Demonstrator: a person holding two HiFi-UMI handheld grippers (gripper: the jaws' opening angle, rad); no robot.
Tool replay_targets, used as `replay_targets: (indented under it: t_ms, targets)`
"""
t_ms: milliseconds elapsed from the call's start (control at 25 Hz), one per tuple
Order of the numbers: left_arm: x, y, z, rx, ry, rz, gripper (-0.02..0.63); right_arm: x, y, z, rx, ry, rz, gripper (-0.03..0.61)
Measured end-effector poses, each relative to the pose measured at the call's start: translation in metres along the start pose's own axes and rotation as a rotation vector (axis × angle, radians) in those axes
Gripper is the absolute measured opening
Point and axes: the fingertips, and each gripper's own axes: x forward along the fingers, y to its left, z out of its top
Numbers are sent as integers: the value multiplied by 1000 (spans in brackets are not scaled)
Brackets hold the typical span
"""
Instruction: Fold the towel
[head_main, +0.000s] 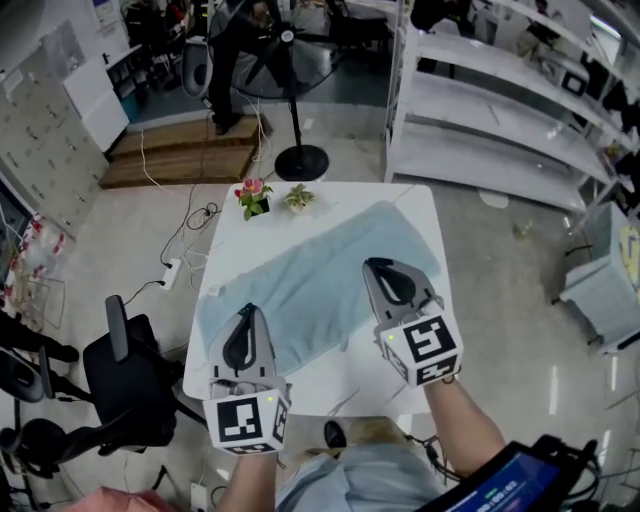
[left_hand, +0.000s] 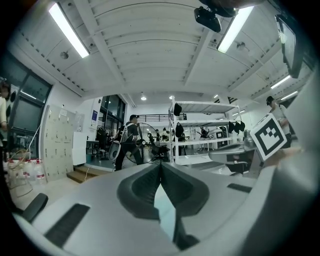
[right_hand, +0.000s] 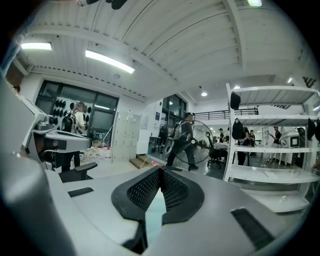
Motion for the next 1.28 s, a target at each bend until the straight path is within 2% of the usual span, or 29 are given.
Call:
replay_targets:
  t_ms: [280,680,880,1000,1080,1160,1280]
  targets:
    - [60,-10,-33,-27,92,7,8,34,-75,-46,24,108,-45,18]
    - [120,-17,-141,-69,300,47,8,53,-193,-197,38,382,-155,24]
    - [135,-15,-179,-68,370,66,8,48,-243,-258,89,499,-196,108]
    - [140,-17,-190,-70,396,71,8,45,-255,-282,164,558,-174,173]
    - [141,-20,-192,-71,405,73,8,46,-255,-291,206,582,-144,193]
    - [141,-22,-193,-75,409,77,8,45,-256,-292,210,601,-120,182]
    - [137,-18,-190,-87,404,85,8,45,-258,-288,190,626,-121,53]
